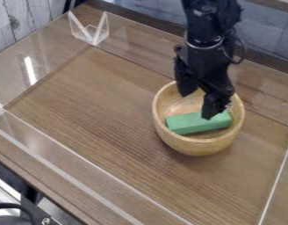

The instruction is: Move green object from inside the wooden bowl to the table next to it

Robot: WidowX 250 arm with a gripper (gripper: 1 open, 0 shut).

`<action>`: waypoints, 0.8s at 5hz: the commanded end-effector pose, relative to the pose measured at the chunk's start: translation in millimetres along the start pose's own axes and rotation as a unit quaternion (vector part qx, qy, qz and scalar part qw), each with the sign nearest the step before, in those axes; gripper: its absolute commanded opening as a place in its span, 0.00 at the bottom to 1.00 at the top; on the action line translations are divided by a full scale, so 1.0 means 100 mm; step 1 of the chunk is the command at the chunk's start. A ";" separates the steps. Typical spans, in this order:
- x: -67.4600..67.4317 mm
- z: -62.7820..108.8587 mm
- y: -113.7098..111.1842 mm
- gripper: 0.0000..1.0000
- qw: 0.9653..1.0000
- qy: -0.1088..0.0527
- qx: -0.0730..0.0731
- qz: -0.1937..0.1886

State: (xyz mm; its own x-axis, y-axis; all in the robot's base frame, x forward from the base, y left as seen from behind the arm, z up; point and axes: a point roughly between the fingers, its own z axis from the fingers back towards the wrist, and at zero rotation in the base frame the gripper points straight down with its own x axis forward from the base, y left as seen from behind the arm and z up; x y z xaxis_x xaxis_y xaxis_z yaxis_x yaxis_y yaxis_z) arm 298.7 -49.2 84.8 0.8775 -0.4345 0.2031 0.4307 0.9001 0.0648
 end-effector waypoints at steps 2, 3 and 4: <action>0.18 0.08 -0.01 1.00 0.999 -0.021 -0.001 -0.029; 0.12 0.10 0.06 1.00 1.000 -0.018 0.003 -0.002; 0.12 0.13 0.12 1.00 0.999 -0.018 -0.007 -0.045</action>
State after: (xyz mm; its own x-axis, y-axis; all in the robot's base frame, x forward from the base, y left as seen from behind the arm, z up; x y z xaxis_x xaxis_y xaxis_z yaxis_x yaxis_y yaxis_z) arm 302.4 -42.6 78.6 0.8410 -0.5153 0.1647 0.5157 0.8556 0.0437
